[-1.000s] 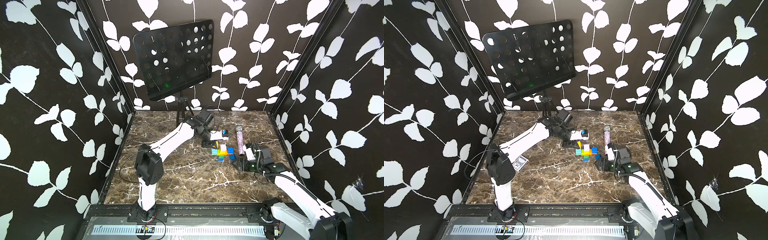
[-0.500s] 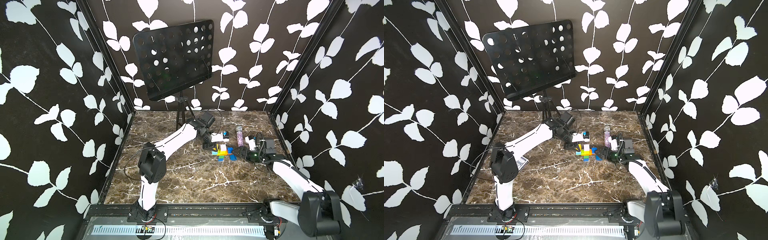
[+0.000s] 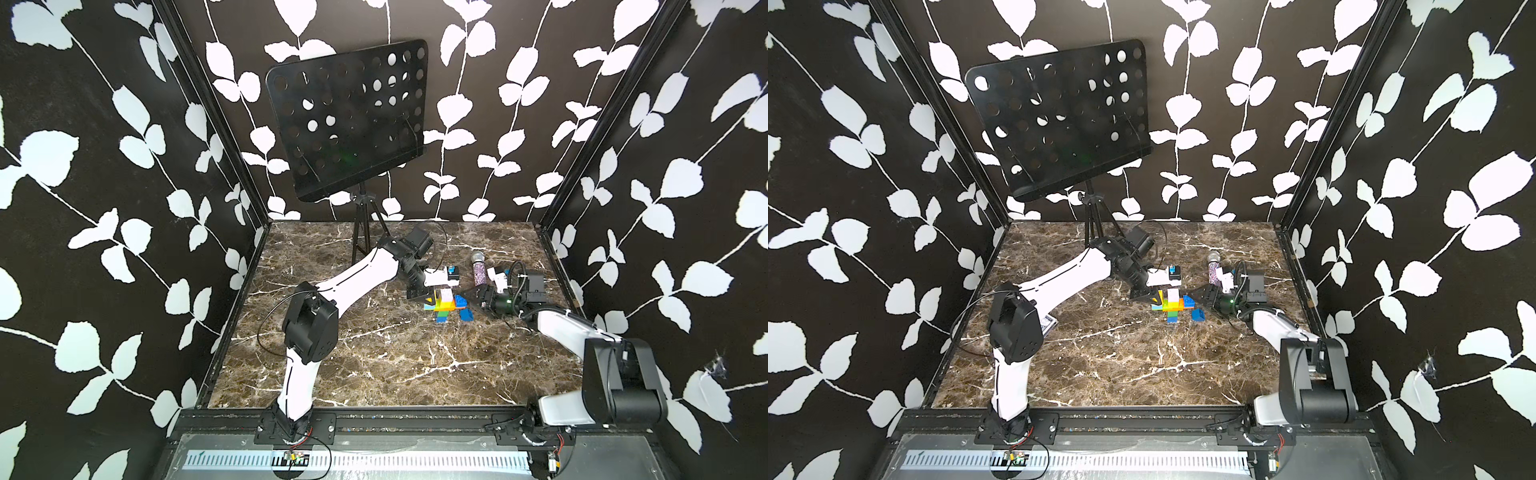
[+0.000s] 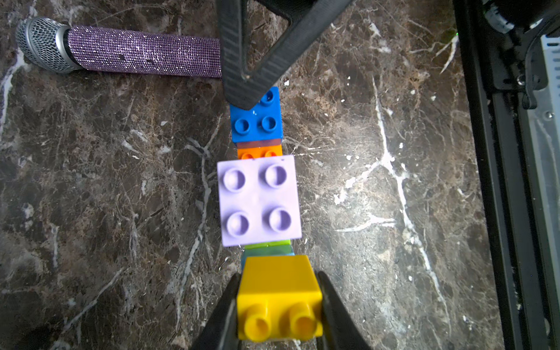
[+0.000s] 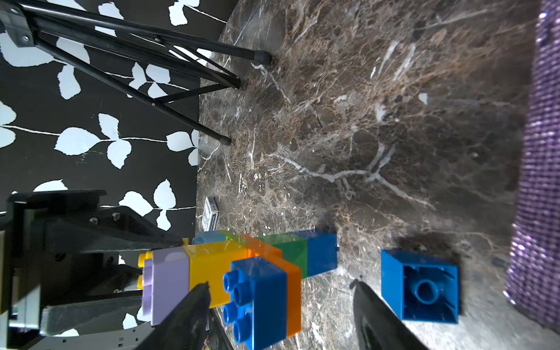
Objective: Assemble a fork with lego
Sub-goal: Assemble the lego brick with the lego brick.
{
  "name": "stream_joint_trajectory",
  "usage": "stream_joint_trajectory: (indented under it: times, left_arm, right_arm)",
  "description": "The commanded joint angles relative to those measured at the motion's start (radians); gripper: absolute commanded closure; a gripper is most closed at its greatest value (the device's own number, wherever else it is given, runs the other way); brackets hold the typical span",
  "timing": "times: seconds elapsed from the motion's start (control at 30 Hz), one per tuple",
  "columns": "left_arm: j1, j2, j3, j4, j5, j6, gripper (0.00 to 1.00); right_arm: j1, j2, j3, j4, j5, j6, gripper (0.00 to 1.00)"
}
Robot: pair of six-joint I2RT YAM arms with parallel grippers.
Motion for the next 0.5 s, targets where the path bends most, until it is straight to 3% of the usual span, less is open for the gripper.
stream_joint_trajectory:
  times: [0.0,0.47]
  left_arm:
    - [-0.004,-0.007,0.026,-0.038,0.015,0.028,1.00]
    - [-0.004,0.005,0.033,-0.044,0.007,0.042,1.00]
  right_arm:
    - [-0.004,0.008,-0.009,0.086,-0.050,0.021,0.29]
    - [-0.005,0.058,-0.033,0.129,-0.083,0.035,0.36]
